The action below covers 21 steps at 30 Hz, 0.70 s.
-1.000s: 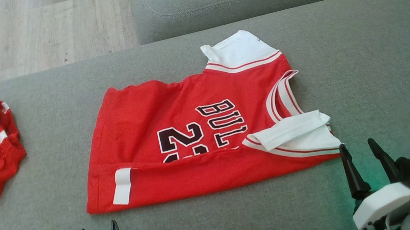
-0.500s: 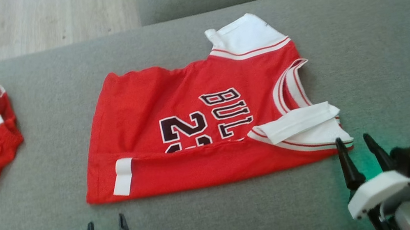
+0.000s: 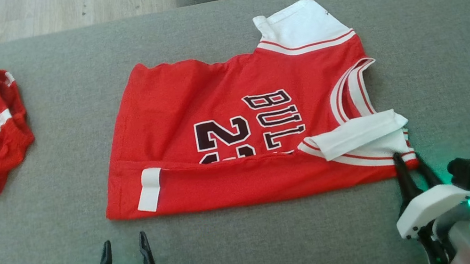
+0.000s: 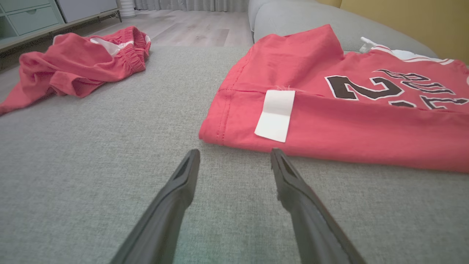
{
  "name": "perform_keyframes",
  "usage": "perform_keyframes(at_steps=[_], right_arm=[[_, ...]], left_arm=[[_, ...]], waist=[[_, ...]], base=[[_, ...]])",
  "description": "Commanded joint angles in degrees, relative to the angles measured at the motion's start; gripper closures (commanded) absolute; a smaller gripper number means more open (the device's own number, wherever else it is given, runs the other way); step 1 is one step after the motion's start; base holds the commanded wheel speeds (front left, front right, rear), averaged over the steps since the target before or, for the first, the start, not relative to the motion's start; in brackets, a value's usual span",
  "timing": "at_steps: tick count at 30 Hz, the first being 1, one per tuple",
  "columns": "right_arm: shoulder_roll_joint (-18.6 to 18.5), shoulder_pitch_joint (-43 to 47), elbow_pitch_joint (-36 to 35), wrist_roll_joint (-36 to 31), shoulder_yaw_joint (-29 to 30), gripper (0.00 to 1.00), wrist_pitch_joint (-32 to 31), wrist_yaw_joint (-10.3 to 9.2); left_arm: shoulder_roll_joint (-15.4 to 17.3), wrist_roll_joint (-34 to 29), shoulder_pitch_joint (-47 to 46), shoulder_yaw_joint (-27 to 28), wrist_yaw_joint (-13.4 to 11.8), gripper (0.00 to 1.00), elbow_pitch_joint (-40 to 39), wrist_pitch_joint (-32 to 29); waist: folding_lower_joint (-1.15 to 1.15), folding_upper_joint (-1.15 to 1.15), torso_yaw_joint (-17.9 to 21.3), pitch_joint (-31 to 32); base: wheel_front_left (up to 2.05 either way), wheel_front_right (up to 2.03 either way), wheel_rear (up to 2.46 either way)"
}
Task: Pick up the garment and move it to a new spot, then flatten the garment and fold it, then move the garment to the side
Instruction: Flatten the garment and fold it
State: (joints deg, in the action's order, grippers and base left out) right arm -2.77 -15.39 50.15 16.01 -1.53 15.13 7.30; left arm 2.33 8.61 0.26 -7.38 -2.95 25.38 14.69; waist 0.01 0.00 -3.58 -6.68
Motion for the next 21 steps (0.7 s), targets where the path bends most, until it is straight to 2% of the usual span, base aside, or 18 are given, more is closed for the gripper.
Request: perform_keyframes(at_steps=[1, 11, 14, 18, 21], right_arm=[[-0.1, 0.0, 0.6, 0.4, -2.3, 1.0, -0.1, 0.19], [-0.1, 1.5, -2.3, 3.4, -4.3, 1.0, -0.1, 0.19], [-0.1, 1.3, -3.5, 3.4, -5.1, 1.0, -0.1, 0.19], [-0.1, 1.1, -5.3, 3.4, -5.8, 1.0, -0.1, 0.19], [-0.1, 1.1, -6.3, 3.8, -6.2, 1.0, -0.1, 0.19]], left_arm=[[0.5, 0.8, -2.0, 2.0, 0.2, 0.0, -1.5, 0.3], [0.5, 7.3, -5.2, 5.7, 1.0, 0.0, -1.9, 0.3], [0.5, 8.4, -6.6, 6.2, 2.5, 0.0, -0.9, 0.3], [0.5, 10.4, -8.7, 6.1, 4.2, 0.0, 2.5, 0.3], [0.5, 13.3, -10.2, 6.0, 3.9, 0.0, 7.3, 0.3]], waist=[[-0.01, 0.0, 0.1, 0.0], [-0.01, 0.0, 1.8, -0.3], [-0.01, 0.0, 2.7, -0.9], [-0.01, 0.0, 3.8, -2.0], [-0.01, 0.0, 4.5, -2.8]], base=[[0.0, 0.0, 0.0], [0.0, 0.0, 0.0], [0.0, 0.0, 0.0], [0.0, 0.0, 0.0], [0.0, 0.0, 0.0]])
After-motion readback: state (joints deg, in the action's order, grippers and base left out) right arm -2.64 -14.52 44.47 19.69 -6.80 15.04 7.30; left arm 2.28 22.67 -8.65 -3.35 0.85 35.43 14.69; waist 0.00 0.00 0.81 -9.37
